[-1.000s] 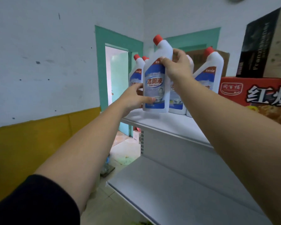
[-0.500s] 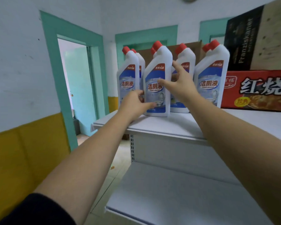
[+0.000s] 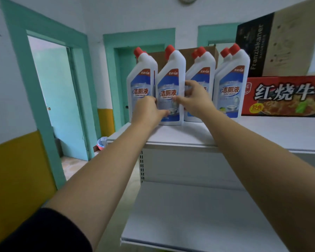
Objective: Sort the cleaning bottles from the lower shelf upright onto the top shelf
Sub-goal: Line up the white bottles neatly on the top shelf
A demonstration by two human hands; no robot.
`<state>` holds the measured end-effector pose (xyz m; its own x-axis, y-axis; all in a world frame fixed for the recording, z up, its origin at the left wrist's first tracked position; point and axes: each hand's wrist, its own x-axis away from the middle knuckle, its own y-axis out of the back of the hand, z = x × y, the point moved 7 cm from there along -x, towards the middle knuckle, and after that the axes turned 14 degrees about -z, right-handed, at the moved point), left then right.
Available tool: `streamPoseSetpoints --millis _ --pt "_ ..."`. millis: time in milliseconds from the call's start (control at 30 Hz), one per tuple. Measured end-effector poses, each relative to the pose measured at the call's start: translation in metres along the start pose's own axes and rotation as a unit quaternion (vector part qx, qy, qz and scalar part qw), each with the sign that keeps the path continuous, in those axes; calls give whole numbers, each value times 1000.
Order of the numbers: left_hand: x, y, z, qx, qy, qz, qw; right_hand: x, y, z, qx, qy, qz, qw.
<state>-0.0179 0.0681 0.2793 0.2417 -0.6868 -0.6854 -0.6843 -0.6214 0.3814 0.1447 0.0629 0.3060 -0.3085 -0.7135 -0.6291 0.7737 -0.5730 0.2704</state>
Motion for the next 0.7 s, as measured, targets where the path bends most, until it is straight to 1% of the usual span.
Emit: streamPoseSetpoints --millis 100,300,533,700 --pt "0 0 -2 -9 -17 -16 1000 3 -1 -2 -6 5 -13 1000" --pt "2 3 -1 -8 -12 -22 1000 8 -3 -7 3 1 -10 1000" --pt "6 6 -4 -40 -20 -21 999 15 -4 -14 24 -16 42 999" --pt "12 8 -3 -54 -20 -33 998 19 -3 -21 82 -11 68 994"
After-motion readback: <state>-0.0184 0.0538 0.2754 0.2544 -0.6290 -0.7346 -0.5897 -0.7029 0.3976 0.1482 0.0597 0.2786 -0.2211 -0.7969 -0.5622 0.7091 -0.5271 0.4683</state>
